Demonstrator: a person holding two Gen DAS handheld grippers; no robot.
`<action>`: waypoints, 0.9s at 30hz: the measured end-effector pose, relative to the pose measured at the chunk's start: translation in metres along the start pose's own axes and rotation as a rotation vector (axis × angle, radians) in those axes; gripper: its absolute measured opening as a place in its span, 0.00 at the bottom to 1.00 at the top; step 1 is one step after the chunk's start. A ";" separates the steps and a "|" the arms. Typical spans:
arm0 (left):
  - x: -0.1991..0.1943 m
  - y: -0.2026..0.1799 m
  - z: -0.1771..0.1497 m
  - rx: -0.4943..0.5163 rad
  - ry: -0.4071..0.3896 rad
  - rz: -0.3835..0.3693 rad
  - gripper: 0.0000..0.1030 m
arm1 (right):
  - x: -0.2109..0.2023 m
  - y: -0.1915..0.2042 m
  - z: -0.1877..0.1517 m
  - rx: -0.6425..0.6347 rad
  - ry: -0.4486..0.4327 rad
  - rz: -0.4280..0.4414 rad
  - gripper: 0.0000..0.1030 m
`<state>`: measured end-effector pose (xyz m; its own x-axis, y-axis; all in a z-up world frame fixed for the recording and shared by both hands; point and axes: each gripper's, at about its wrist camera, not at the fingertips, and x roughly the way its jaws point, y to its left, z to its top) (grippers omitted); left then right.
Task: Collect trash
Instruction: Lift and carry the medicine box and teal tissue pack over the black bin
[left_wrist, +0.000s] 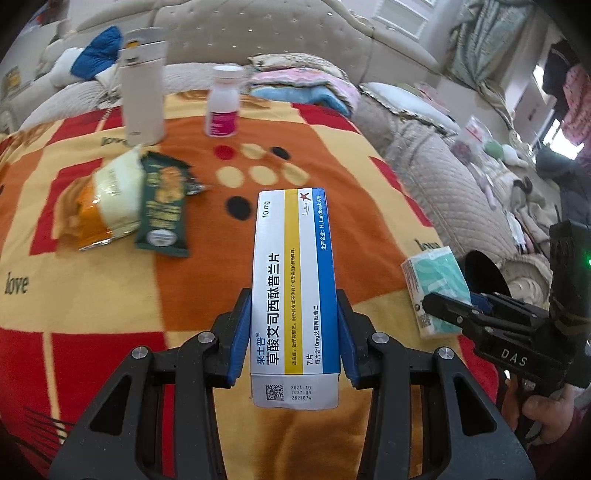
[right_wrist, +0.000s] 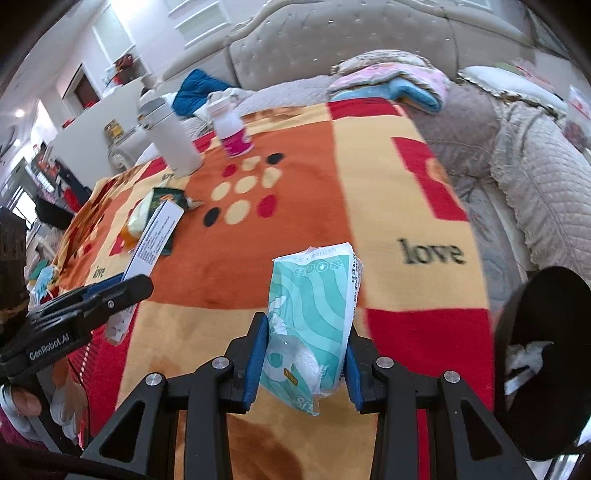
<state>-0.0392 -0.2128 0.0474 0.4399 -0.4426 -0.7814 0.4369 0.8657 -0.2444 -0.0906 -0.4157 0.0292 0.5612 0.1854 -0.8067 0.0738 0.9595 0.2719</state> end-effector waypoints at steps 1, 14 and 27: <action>0.002 -0.005 0.000 0.008 0.003 -0.004 0.39 | -0.002 -0.004 -0.001 0.007 -0.002 -0.005 0.35; 0.021 -0.056 -0.001 0.095 0.035 -0.042 0.39 | -0.023 -0.051 -0.015 0.085 -0.017 -0.047 0.35; 0.036 -0.096 0.000 0.155 0.059 -0.077 0.39 | -0.039 -0.088 -0.023 0.157 -0.038 -0.081 0.35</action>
<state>-0.0650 -0.3119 0.0428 0.3557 -0.4880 -0.7971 0.5855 0.7811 -0.2170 -0.1378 -0.5020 0.0245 0.5788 0.0976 -0.8096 0.2460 0.9257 0.2874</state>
